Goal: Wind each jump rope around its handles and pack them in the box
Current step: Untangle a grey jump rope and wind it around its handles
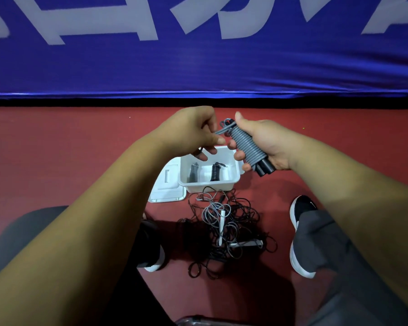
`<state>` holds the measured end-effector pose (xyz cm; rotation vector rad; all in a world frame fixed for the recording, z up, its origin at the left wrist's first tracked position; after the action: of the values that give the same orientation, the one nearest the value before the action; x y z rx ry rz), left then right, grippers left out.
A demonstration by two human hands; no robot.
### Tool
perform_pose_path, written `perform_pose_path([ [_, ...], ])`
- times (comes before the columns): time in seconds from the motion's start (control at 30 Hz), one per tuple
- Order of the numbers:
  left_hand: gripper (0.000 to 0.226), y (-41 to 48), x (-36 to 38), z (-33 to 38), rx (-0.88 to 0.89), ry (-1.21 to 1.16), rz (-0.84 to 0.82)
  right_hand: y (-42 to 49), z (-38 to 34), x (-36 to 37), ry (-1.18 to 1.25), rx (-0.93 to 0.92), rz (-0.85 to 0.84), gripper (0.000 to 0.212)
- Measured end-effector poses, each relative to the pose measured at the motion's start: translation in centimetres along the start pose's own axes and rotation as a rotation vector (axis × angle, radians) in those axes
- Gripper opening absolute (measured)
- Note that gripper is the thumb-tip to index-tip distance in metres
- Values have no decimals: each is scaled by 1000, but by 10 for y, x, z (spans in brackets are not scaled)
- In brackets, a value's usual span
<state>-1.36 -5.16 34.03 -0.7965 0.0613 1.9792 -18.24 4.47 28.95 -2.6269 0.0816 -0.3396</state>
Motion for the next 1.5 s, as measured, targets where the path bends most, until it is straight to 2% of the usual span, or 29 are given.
perform_pose_path([
  [0.07,28,0,2,-1,24,-3,2,2,2,1,-11,19,42,51],
  [0.2,29,4,3,-2,93,99,150,4,2,3,-48,-29,133,49],
  [0.27,32,8,5,-8,51,-39,168,5,0,4,-103,-79,188,49],
  [0.37,28,14,11,-23,-86,-367,132,4,-3,4,-138,-144,247,48],
  [0.43,18,17,16,-32,-157,-578,134,3,-3,5,-135,-162,234,48],
  [0.5,24,19,21,-37,-204,-720,153,1,-3,7,-146,-176,212,49],
  [0.6,29,19,26,-37,-206,-801,188,-1,-4,7,-149,-208,202,44],
  [0.73,47,21,28,-40,-296,-750,237,-1,-5,4,-212,-248,221,36],
  [0.87,25,24,35,-40,-351,-1039,214,-3,-2,5,-407,-259,235,37],
  [1.13,13,28,39,-45,-480,-937,208,-7,4,9,-763,-317,330,22],
  [1.27,23,30,42,-49,-475,-982,263,-4,6,11,-910,-344,375,27],
  [1.4,19,29,44,-49,-422,-1074,240,-2,8,11,-920,-328,379,27],
  [1.5,20,27,40,-47,-376,-972,235,-3,7,11,-854,-319,372,25],
])
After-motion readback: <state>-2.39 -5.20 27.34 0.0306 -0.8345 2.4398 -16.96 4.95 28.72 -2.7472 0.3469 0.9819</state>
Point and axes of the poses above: each hand's wrist, its own y-axis towards the middle knuckle, its own x-axis out of the palm, z = x × y, the point moved 2 cm from there along y, towards the middle knuckle, and after that the axes turned 6 degrees about -z, right-handed, at the moved point
